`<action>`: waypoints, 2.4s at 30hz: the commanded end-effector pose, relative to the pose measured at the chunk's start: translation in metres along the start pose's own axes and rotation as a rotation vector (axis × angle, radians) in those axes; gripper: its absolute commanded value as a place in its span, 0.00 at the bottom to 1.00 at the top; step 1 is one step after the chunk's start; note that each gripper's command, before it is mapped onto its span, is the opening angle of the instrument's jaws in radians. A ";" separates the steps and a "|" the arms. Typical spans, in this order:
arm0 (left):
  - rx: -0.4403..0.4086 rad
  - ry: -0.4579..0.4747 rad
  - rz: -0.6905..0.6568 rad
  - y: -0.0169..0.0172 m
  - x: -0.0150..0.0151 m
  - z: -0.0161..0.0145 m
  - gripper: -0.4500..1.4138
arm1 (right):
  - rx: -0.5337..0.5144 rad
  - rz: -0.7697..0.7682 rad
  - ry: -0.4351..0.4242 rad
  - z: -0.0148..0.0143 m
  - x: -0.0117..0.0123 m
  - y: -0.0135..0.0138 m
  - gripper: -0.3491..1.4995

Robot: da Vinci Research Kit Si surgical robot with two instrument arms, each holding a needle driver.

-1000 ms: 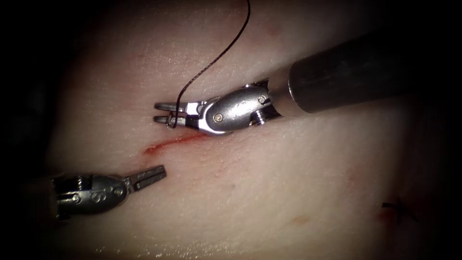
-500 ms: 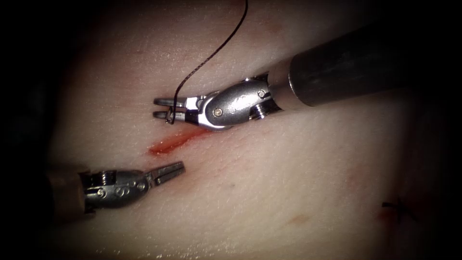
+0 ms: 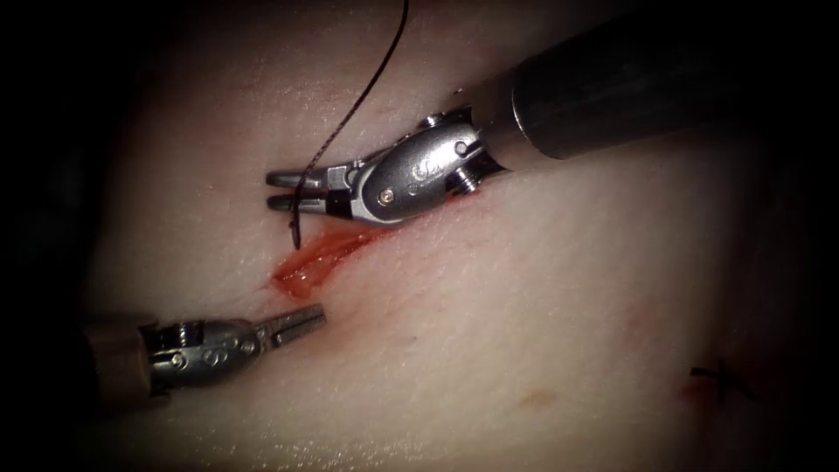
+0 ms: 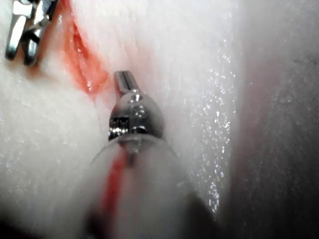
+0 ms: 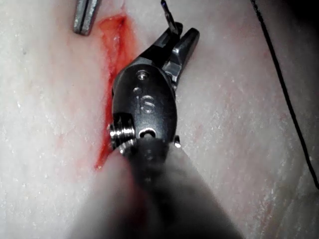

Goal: Wound Closure

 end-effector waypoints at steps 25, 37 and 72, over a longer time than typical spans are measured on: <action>-0.005 0.000 0.003 0.0011 -0.0007 0.0005 0.00 | -0.005 0.162 -0.010 0.0011 0.0004 0.0021 0.00; -0.010 0.003 0.001 0.0012 -0.0010 0.0003 0.00 | -0.107 0.575 -0.077 0.0022 -0.0015 0.0037 0.00; -0.010 0.003 0.001 0.0012 -0.0016 -0.0001 0.00 | -0.139 -0.062 0.003 0.0018 0.0030 0.0042 0.00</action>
